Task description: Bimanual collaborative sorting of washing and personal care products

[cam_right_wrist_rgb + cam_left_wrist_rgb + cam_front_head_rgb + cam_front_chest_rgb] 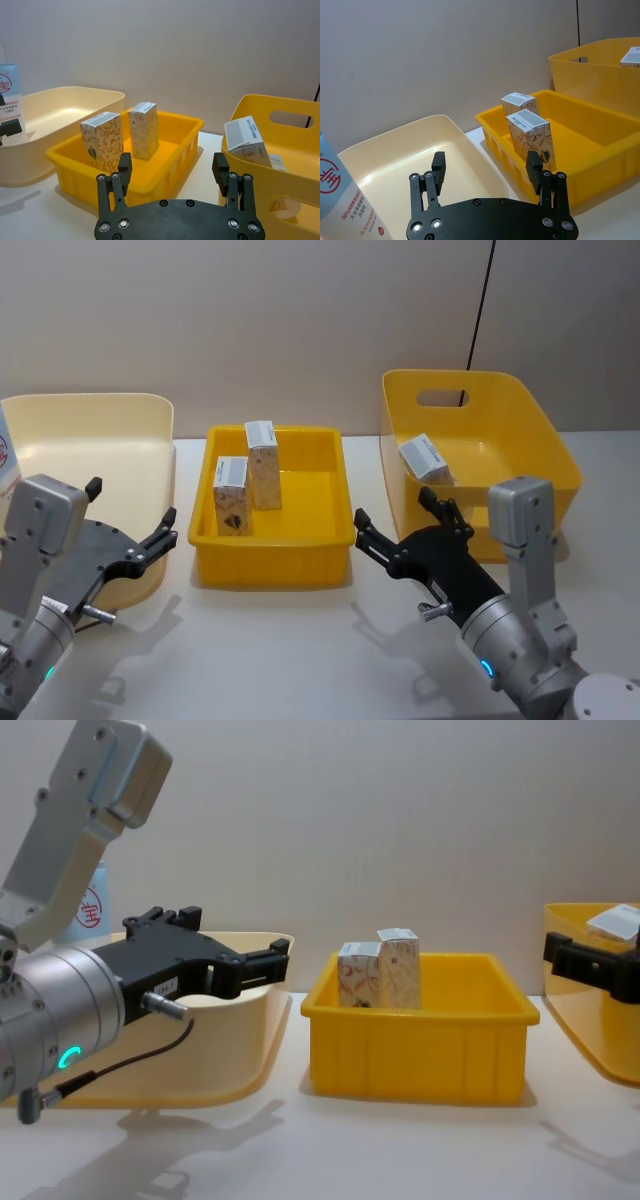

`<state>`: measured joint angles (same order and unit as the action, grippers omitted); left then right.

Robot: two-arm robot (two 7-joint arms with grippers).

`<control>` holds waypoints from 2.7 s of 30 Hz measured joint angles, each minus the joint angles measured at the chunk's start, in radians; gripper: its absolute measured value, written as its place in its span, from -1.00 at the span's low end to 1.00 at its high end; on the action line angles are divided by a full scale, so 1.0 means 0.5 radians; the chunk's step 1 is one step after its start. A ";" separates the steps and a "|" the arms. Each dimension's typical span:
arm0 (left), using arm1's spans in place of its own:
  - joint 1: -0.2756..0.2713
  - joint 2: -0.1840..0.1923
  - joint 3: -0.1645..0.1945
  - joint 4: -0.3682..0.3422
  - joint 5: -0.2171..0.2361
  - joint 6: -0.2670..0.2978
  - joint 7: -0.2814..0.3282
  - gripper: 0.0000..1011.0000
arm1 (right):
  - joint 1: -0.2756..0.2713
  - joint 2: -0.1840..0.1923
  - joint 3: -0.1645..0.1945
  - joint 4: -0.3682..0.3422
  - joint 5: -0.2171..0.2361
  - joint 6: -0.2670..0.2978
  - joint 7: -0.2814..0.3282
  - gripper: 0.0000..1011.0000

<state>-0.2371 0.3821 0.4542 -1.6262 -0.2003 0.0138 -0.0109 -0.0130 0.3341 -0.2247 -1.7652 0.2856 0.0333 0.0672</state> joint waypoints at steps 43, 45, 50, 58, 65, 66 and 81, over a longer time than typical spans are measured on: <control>0.000 0.000 0.000 0.000 0.000 0.000 0.000 0.98 | -0.003 0.007 -0.002 -0.003 0.003 0.001 -0.001 0.98; 0.000 0.000 0.000 0.000 0.000 0.000 0.000 0.98 | -0.003 0.007 -0.002 -0.003 0.003 0.001 -0.001 0.98; 0.000 0.000 0.000 0.000 0.000 0.000 0.000 0.98 | -0.003 0.007 -0.002 -0.003 0.003 0.001 -0.001 0.98; 0.000 0.000 0.000 0.000 0.000 0.000 0.000 0.98 | -0.003 0.007 -0.002 -0.003 0.003 0.001 -0.001 0.98; 0.000 0.000 0.000 0.000 0.000 0.000 0.000 0.98 | -0.003 0.007 -0.002 -0.003 0.003 0.001 -0.001 0.98; 0.000 0.000 0.000 0.000 0.000 0.000 0.000 0.98 | -0.003 0.007 -0.002 -0.003 0.003 0.001 -0.001 0.98; 0.000 0.000 0.000 0.000 0.000 0.000 0.000 0.98 | -0.003 0.007 -0.002 -0.003 0.003 0.001 -0.001 0.98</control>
<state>-0.2371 0.3821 0.4542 -1.6262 -0.2004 0.0138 -0.0109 -0.0146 0.3375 -0.2258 -1.7667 0.2873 0.0340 0.0667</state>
